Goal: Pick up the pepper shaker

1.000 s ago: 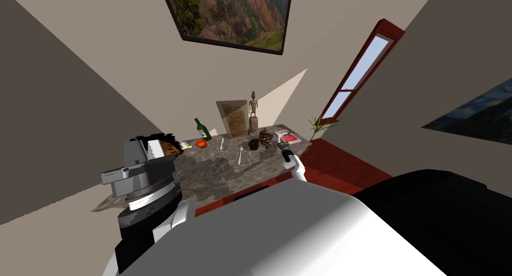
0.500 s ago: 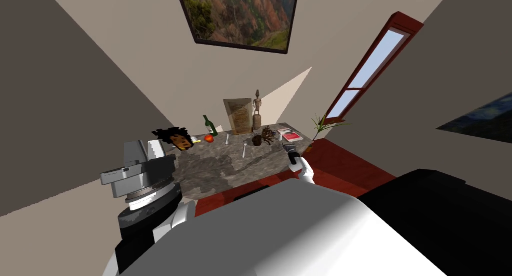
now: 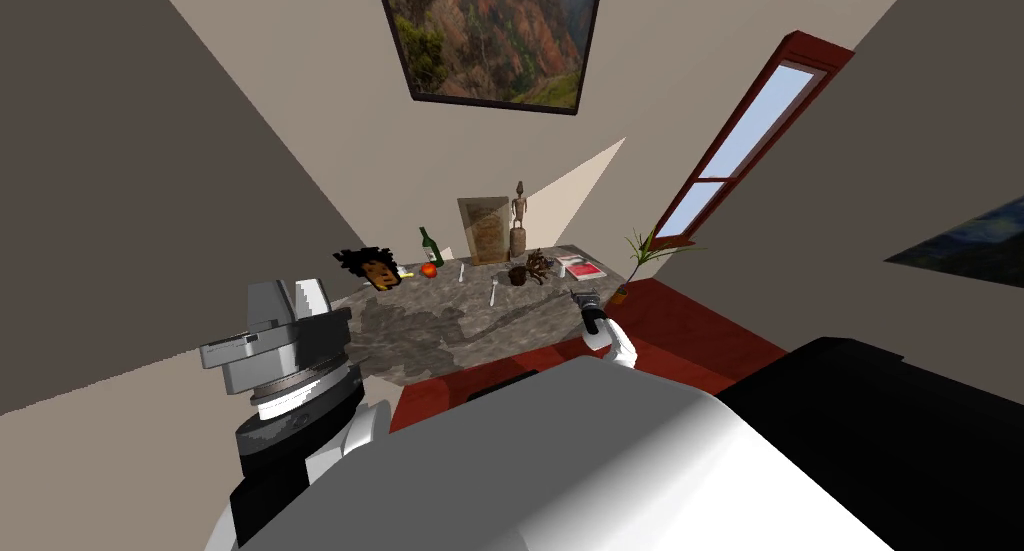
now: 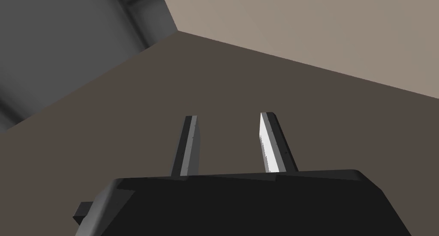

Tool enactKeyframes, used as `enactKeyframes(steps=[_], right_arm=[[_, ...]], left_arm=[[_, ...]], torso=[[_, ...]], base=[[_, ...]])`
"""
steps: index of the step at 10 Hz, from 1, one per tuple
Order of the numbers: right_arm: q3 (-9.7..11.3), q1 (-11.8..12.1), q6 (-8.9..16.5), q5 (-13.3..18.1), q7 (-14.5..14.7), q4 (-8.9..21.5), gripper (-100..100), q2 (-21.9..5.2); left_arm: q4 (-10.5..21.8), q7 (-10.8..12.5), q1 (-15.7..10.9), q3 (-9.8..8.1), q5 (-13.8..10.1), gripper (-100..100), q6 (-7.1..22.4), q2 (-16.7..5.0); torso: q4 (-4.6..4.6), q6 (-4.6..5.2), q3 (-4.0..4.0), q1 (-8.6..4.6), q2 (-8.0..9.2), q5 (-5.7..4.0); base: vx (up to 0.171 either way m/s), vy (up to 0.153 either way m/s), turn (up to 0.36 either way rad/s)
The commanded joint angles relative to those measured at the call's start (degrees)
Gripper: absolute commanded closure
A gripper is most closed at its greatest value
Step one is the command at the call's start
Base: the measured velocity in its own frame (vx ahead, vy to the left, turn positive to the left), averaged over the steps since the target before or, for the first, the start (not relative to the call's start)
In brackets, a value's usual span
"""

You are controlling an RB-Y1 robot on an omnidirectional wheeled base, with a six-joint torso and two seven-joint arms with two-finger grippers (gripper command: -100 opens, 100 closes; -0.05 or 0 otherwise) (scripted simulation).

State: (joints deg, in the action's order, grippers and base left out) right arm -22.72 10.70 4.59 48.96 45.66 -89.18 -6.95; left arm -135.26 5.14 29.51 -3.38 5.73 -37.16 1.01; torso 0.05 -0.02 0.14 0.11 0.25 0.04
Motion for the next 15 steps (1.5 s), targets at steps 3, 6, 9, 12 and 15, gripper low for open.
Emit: enactKeyframes(steps=[3,6,9,12,15], right_arm=[[0.58,-0.14,0.25,0.00,-0.83,1.27,-100,-0.16],[1.13,-4.59,-2.73,-0.84,0.69,5.20,-100,0.32],[1.51,-8.08,-5.04,-1.44,2.00,7.95,-100,1.84],[0.72,-9.77,-6.32,-1.27,2.66,9.57,-100,3.72],[0.63,-9.94,-6.65,-1.22,2.85,9.73,100,3.92]], left_arm=[[0.00,0.00,0.01,0.00,0.00,0,0.00,0.00],[0.00,0.00,0.03,-0.01,0.00,0,0.00,-0.01],[-0.01,0.00,0.02,-0.01,0.00,0,-0.01,-0.01],[-0.01,0.00,0.03,-0.01,0.00,0,-0.01,-0.01],[0.00,0.00,0.01,0.00,0.00,0,0.00,0.00]], torso=[[-0.03,0.00,-0.11,-0.06,-0.21,-0.01],[-0.17,-0.01,-0.47,-0.38,-0.82,-0.08],[-0.18,-0.01,-0.48,-0.39,-0.82,-0.09],[-0.21,-0.02,-0.55,-0.26,-0.96,-0.07],[-0.09,-0.01,-0.21,-0.17,-0.35,-0.04]], base=[[-0.005,0.006,-0.010],[0.141,-0.064,-0.111],[0.142,-0.074,-0.086],[0.135,-0.032,-0.049],[0.007,-0.001,0.001]])
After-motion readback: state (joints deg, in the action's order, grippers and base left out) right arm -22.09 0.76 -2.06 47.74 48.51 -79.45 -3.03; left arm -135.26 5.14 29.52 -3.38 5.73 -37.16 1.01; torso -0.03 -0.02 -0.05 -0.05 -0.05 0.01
